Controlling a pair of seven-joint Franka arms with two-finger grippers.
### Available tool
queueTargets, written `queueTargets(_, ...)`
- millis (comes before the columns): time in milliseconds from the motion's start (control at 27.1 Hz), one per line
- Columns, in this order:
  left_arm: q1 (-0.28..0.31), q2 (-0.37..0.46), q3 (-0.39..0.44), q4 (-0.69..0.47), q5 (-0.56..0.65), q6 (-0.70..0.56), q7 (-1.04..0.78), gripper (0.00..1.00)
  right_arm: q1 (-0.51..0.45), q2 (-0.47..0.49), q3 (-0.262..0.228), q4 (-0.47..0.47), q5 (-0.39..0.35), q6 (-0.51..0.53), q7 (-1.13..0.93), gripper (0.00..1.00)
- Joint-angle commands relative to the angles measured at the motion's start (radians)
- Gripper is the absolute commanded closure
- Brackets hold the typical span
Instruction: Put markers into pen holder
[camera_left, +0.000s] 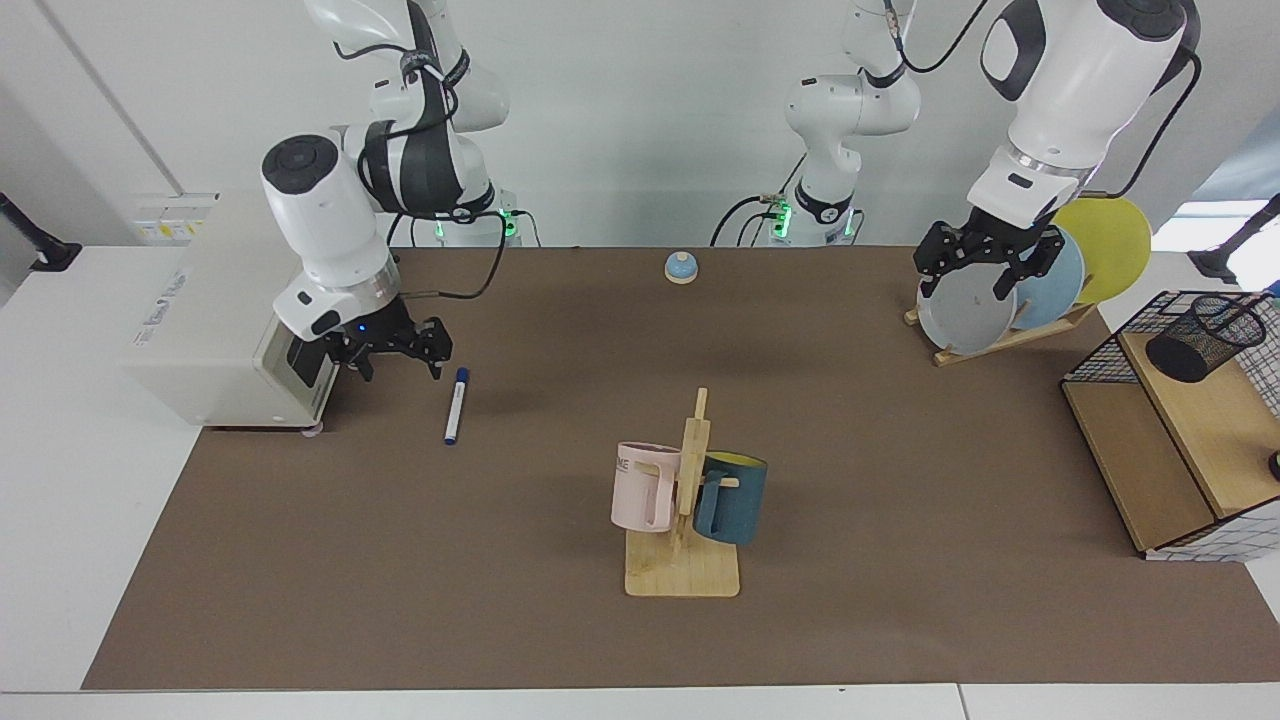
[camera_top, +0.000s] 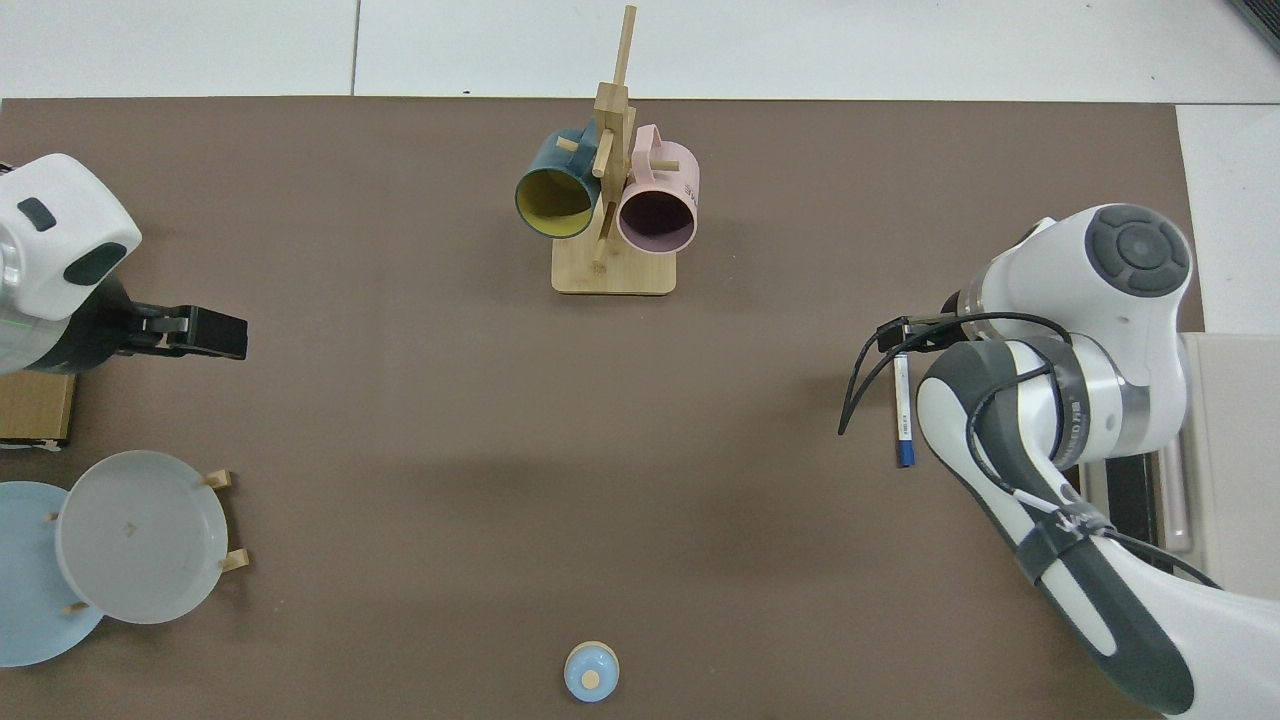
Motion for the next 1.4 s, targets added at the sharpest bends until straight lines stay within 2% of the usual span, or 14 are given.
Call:
queueTargets(0,-0.011,-0.004,0.011,-0.016,0.007,0.0,0.006,0.0,-0.009,0.031,0.0,-0.073,-0.002,0.093,0.029,0.01)
queueTargets(221,-0.009,-0.007,0.011,-0.019,0.01,-0.003,0.022,0.0,-0.026,0.055,0.0,-0.102,0.006,0.115,0.068,0.01)
queueTargets(442,-0.009,-0.009,0.011,-0.024,0.01,0.003,0.131,0.0,-0.012,0.068,0.0,-0.111,0.015,0.116,0.125,0.01)
queueTargets(553,-0.007,-0.009,0.011,-0.024,0.01,-0.001,0.168,0.0,-0.012,0.085,0.0,-0.108,0.015,0.153,0.123,0.01)
queueTargets(627,-0.006,-0.009,0.012,-0.024,0.01,-0.001,0.223,0.0,-0.011,0.097,0.0,-0.108,0.015,0.167,0.122,0.05)
queueTargets(700,-0.006,-0.009,0.012,-0.022,0.012,-0.001,0.285,0.0,-0.012,0.102,0.0,-0.106,0.014,0.164,0.109,0.21)
queueTargets(885,-0.006,-0.009,0.014,-0.024,0.013,-0.001,0.427,0.0,-0.009,0.102,0.0,-0.102,0.007,0.153,0.106,0.81)
queueTargets(921,-0.006,-0.009,0.014,-0.024,0.013,-0.001,0.456,0.0,-0.009,0.102,0.0,-0.1,0.006,0.152,0.106,1.0)
queueTargets(1364,-0.011,-0.009,0.012,-0.033,0.029,0.039,0.76,0.0,-0.005,0.095,0.0,-0.085,0.018,0.124,0.118,1.0)
